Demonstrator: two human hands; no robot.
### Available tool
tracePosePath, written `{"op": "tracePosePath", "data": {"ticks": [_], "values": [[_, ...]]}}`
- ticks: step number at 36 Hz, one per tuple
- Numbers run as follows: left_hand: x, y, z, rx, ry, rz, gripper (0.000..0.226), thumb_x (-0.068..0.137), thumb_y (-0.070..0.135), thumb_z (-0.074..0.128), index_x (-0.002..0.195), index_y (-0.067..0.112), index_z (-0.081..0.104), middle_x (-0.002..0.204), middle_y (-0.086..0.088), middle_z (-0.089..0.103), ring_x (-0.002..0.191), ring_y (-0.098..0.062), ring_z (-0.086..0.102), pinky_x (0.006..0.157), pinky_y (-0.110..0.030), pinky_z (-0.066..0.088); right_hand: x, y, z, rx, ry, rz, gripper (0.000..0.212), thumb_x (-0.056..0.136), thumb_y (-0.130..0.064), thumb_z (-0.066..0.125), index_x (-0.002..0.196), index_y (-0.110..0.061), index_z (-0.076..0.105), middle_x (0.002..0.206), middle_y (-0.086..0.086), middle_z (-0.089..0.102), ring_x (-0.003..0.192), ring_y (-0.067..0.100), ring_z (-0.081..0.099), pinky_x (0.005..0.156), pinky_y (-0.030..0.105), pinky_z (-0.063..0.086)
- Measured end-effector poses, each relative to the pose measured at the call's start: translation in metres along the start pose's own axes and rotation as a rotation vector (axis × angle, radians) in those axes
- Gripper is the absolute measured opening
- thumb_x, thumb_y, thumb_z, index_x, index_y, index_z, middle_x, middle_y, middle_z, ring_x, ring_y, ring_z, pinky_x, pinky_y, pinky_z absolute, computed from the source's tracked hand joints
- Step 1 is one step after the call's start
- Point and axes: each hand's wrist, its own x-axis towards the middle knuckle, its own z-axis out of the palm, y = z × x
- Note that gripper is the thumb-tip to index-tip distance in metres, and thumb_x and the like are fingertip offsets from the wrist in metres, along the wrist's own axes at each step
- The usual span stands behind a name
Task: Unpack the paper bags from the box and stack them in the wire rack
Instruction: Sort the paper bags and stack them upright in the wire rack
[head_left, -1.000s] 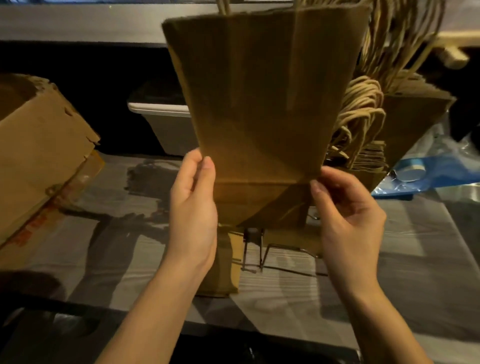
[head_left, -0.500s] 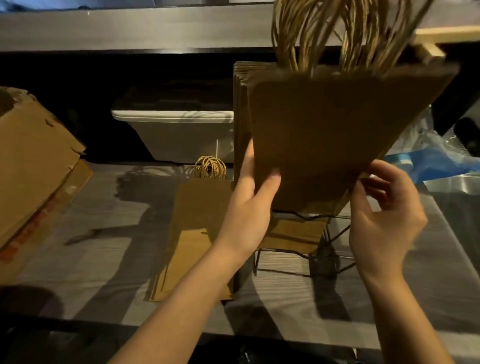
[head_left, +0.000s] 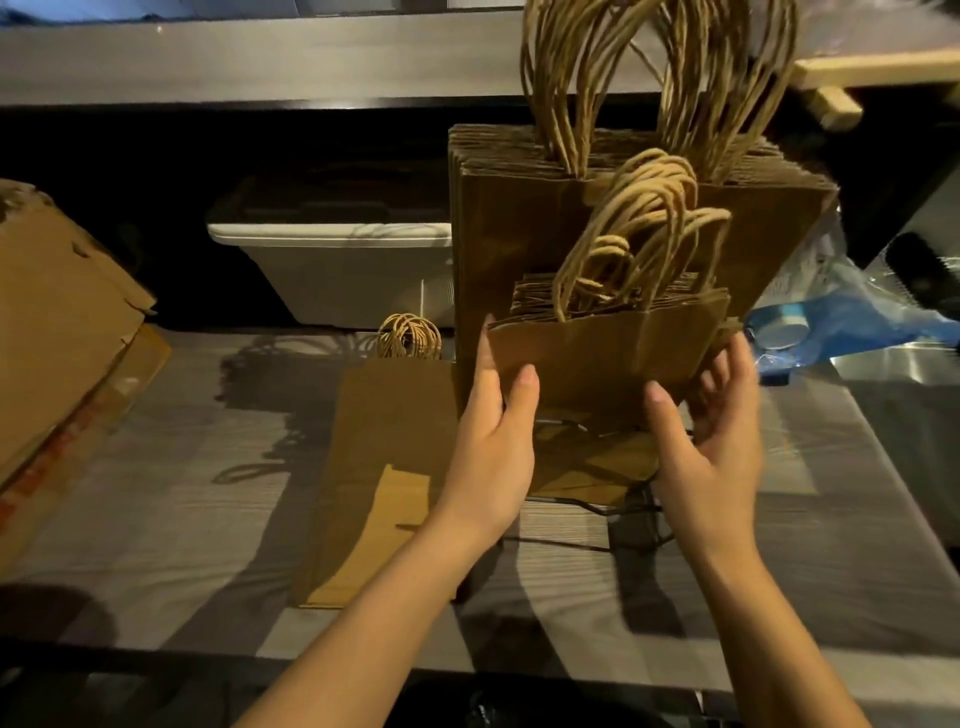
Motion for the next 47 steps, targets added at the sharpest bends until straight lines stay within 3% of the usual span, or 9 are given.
{"op": "tracePosePath", "data": {"ticks": [4, 9, 12, 16, 21, 24, 28, 41, 47], "values": [[0.000, 0.012, 0.005, 0.004, -0.019, 0.034, 0.053, 0.100, 0.036, 0.032, 0.149, 0.039, 0.010, 0.140, 0.031, 0.030, 0.119, 0.020, 0.033, 0.091, 0.005, 0.027, -0.005, -0.009, 0.007, 0.062, -0.100, 0.029, 0.073, 0.087, -0.021, 0.059, 0.149, -0.015, 0.020, 0.144, 0.001, 0.042, 0.131, 0.011, 0.042, 0.108, 0.044, 0.039], [0.003, 0.017, 0.003, -0.010, -0.019, 0.072, 0.057, 0.099, 0.035, 0.036, 0.150, 0.038, 0.010, 0.151, 0.015, 0.029, 0.137, -0.001, 0.028, 0.116, -0.030, 0.025, -0.006, -0.012, 0.007, 0.103, -0.071, 0.026, 0.075, 0.088, -0.015, 0.057, 0.150, -0.016, 0.015, 0.150, 0.002, 0.035, 0.137, 0.013, 0.036, 0.111, 0.045, 0.034], [0.003, 0.009, 0.001, 0.021, -0.005, 0.049, 0.057, 0.099, 0.033, 0.039, 0.148, 0.041, 0.010, 0.150, 0.019, 0.029, 0.134, 0.005, 0.028, 0.112, -0.020, 0.025, -0.009, -0.011, 0.006, 0.068, 0.020, 0.013, 0.078, 0.087, -0.014, 0.056, 0.150, -0.017, 0.011, 0.156, -0.001, 0.020, 0.143, 0.007, 0.022, 0.117, 0.033, 0.024], [0.003, -0.005, -0.006, 0.047, -0.003, -0.006, 0.055, 0.099, 0.031, 0.039, 0.149, 0.034, 0.016, 0.126, 0.031, 0.043, 0.096, 0.033, 0.040, 0.079, 0.007, 0.033, -0.016, -0.016, 0.005, 0.078, 0.133, -0.052, 0.076, 0.085, -0.004, 0.058, 0.147, -0.012, 0.016, 0.152, -0.006, 0.023, 0.142, 0.005, 0.023, 0.116, 0.027, 0.023], [-0.002, -0.018, -0.019, 0.025, 0.032, -0.070, 0.055, 0.098, 0.033, 0.040, 0.149, 0.035, 0.018, 0.149, 0.011, 0.035, 0.132, 0.001, 0.035, 0.102, -0.014, 0.031, -0.022, -0.021, 0.003, 0.002, 0.213, -0.234, 0.059, 0.083, 0.001, 0.060, 0.135, 0.000, 0.031, 0.136, 0.011, 0.041, 0.131, 0.026, 0.041, 0.109, 0.043, 0.035], [-0.005, -0.022, -0.027, 0.070, 0.066, -0.117, 0.051, 0.099, 0.031, 0.038, 0.147, 0.032, 0.022, 0.143, 0.007, 0.042, 0.127, 0.000, 0.039, 0.084, 0.004, 0.034, -0.028, -0.022, 0.006, -0.022, 0.180, -0.313, 0.048, 0.084, -0.002, 0.059, 0.128, -0.009, 0.041, 0.124, 0.010, 0.049, 0.119, 0.029, 0.050, 0.101, 0.043, 0.042], [-0.008, -0.032, -0.045, 0.157, 0.119, -0.163, 0.037, 0.100, 0.030, 0.038, 0.137, 0.028, 0.037, 0.116, 0.014, 0.055, 0.091, 0.018, 0.048, 0.063, 0.010, 0.033, -0.039, -0.027, 0.021, -0.037, 0.001, -0.292, 0.034, 0.086, -0.008, 0.057, 0.117, -0.020, 0.053, 0.114, -0.008, 0.057, 0.107, 0.014, 0.058, 0.093, 0.031, 0.048], [-0.024, -0.080, -0.112, 0.410, 0.439, -0.329, 0.043, 0.097, 0.023, 0.048, 0.140, 0.021, 0.041, 0.146, -0.003, 0.041, 0.134, -0.020, 0.036, 0.103, -0.031, 0.031, -0.090, -0.025, 0.079, -0.196, -0.891, 0.107, 0.055, 0.091, -0.025, 0.061, 0.134, -0.044, 0.032, 0.144, -0.029, 0.025, 0.134, -0.015, 0.016, 0.101, -0.003, 0.009], [-0.032, -0.090, -0.120, 0.392, 0.470, -0.462, 0.064, 0.098, 0.028, 0.048, 0.152, 0.023, 0.014, 0.155, -0.003, 0.026, 0.139, -0.025, 0.028, 0.105, -0.035, 0.030, -0.108, 0.007, 0.089, -0.369, -1.081, 0.274, 0.077, 0.091, -0.027, 0.060, 0.149, -0.033, 0.010, 0.159, 0.000, -0.003, 0.145, 0.012, -0.012, 0.114, 0.023, 0.003]]}}
